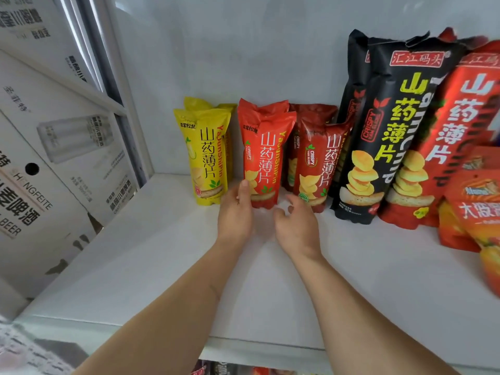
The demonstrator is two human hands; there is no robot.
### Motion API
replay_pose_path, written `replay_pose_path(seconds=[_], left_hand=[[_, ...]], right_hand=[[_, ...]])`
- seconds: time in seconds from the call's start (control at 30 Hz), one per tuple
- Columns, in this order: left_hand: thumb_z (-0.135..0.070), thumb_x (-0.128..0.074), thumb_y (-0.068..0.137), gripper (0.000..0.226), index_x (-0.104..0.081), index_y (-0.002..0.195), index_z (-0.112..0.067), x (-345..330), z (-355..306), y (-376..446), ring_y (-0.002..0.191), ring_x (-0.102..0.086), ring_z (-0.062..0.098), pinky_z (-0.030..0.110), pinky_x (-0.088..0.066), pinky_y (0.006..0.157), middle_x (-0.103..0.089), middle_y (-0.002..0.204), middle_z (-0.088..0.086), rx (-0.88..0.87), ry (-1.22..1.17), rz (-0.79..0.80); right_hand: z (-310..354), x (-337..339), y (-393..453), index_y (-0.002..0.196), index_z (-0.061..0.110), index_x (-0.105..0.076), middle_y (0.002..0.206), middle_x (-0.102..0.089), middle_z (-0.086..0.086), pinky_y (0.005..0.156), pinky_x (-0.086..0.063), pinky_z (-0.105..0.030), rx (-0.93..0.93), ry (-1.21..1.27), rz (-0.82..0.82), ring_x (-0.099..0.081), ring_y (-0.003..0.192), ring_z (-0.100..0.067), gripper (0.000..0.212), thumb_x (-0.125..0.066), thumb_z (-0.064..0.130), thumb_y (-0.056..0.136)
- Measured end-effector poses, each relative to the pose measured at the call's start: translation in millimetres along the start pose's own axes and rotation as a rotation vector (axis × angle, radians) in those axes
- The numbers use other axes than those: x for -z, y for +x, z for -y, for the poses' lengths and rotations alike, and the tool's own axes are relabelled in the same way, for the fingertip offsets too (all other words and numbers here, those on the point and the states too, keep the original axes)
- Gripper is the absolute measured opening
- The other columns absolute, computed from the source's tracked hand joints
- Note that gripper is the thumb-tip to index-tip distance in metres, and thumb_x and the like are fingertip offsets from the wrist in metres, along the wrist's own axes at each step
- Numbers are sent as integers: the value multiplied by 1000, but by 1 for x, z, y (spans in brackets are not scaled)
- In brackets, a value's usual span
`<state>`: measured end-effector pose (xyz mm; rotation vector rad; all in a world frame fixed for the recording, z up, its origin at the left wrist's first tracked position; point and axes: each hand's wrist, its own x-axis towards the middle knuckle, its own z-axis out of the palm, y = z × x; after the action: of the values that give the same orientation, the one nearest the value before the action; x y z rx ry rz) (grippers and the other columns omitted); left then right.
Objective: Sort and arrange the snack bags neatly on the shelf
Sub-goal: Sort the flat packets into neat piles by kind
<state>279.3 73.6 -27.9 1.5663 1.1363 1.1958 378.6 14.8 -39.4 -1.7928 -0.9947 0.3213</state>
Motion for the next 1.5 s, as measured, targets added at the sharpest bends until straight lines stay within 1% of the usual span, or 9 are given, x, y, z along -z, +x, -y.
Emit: replay_pose_path(seconds=[0.17,0.3,0.43,0.57,0.87,1.03,1.2,1.3,1.5], left_hand=[[-38,-40,105,39,-62,124,-12,-17,-14,-27,111,-59,23,26,-42,87,-65,121,6,-79,115,36],[-33,-47,104,33,-60,129,-16,-42,-29,-38,110,-55,13,23,-41,85,-63,125,0,-89,145,108],[-32,-49,103,45,-46,145,-16,-65,-37,-37,124,-52,12,24,-43,94,-55,140,0,-86,76,122],[-45,-48,101,58,-37,151,-20,-82,-54,-24,135,-47,17,42,-43,111,-49,149,0,-104,36,62],[-48,-55,97,54,-43,142,-21,-106,-80,-5,121,-58,20,41,-48,104,-58,135,-2,-52,104,12],[-48,-54,95,58,-45,142,-17,-109,-64,-14,127,-53,26,49,-47,105,-54,139,3,-10,108,-63],[-32,-57,98,41,-52,133,-10,-116,-67,-53,123,-51,22,44,-45,105,-49,134,4,-247,134,-181],[-31,-58,99,42,-52,136,-12,-126,-95,-60,125,-51,16,39,-44,107,-51,135,1,-349,97,-97],[-43,-65,92,67,-39,147,-15,-143,-159,-48,140,-37,17,36,-33,116,-43,149,2,-515,115,-117]], right_hand=[[-22,46,-6,119,22,-62,119,-63,1,84,-46,-29,-26,-12,-187,-61,108,-19,27,-55,30,94],[-32,76,-7,132,16,-56,130,-60,-1,85,-38,-24,-28,-35,-229,-58,115,-18,38,-55,32,98],[-30,82,4,140,17,-46,127,-51,14,96,-35,-20,-6,87,-43,-50,123,-7,41,-49,20,99],[-36,71,18,141,23,-43,138,-54,9,107,-41,-31,15,170,110,-51,126,-9,54,-51,17,88],[-40,61,32,150,22,-34,148,-44,1,106,-41,-31,7,82,162,-47,132,-20,64,-58,10,92],[-43,81,22,134,19,-54,133,-58,0,92,-42,-24,10,40,105,-54,123,-21,39,-52,14,95],[-63,128,2,103,24,-58,102,-65,6,76,-47,-31,12,-68,-193,-62,97,-18,13,-57,33,94],[-78,143,9,122,19,-53,120,-57,2,86,-50,-34,10,-42,-311,-56,112,-18,43,-68,40,88],[-85,142,29,144,23,-37,140,-50,0,96,-47,-40,-21,-118,-148,-50,126,-23,78,-68,57,80]])
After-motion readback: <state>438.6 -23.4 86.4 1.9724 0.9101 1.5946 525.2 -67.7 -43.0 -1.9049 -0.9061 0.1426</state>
